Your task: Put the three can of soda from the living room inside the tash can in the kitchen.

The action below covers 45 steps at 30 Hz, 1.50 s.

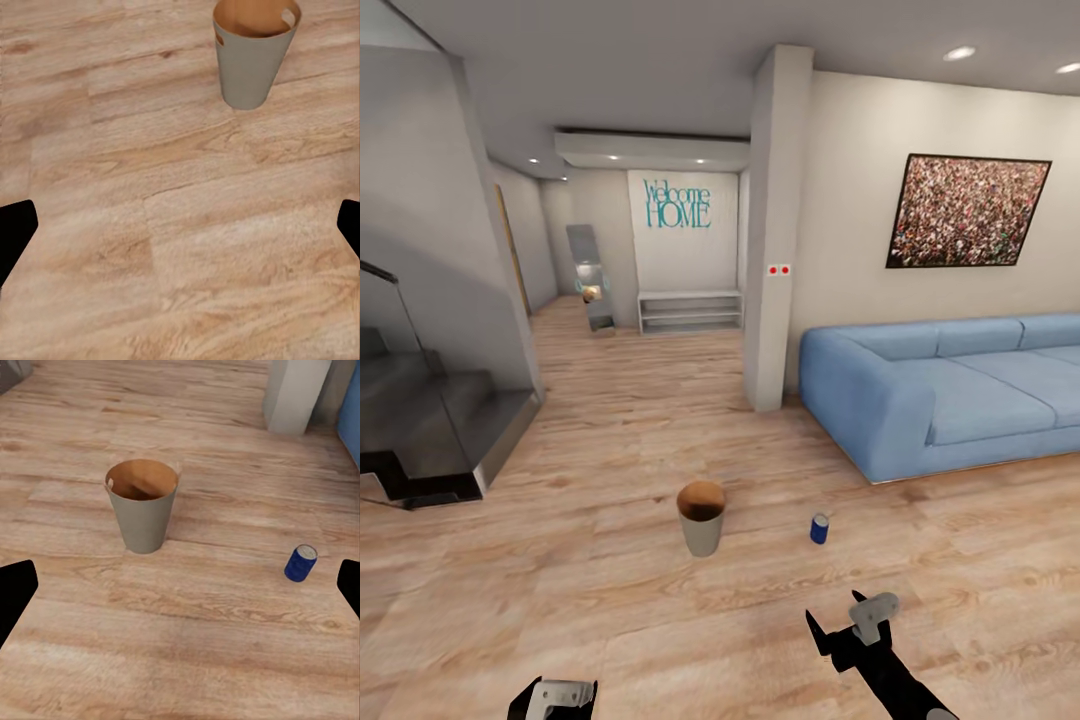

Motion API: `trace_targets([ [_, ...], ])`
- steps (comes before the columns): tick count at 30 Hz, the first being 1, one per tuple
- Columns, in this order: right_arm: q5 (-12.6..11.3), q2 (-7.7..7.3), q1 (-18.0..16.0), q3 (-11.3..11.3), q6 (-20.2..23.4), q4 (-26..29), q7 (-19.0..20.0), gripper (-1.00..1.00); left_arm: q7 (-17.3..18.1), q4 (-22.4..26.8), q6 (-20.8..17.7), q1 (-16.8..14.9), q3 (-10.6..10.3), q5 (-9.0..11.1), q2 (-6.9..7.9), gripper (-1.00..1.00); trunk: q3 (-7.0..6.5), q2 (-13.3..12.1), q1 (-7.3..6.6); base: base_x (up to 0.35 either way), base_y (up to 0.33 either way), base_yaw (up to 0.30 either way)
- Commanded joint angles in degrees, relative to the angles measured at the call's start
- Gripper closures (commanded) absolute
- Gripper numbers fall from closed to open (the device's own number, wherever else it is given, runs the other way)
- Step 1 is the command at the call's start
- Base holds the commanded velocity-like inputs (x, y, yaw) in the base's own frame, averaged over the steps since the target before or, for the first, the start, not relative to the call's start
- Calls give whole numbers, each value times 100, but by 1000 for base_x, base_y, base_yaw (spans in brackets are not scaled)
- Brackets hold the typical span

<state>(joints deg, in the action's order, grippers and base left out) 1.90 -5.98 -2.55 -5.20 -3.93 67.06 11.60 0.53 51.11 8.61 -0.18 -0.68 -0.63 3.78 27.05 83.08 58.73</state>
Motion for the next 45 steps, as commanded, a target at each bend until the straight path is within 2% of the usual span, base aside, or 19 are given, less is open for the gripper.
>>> trace_targets([
  [1,1,0,0,-1,1,0,0,-100,0,1,0,0,0,0,0,-100,4,0,0,304,0,91],
  [24,2,0,0,3,-77,-110,-7,-100,0,-4,0,0,4,4,0,-100,54,0,0,316,10,41],
  [45,4,0,0,-3,-99,-167,-3,-100,0,-4,-1,0,2,-2,0,-100,54,0,0,302,177,0],
])
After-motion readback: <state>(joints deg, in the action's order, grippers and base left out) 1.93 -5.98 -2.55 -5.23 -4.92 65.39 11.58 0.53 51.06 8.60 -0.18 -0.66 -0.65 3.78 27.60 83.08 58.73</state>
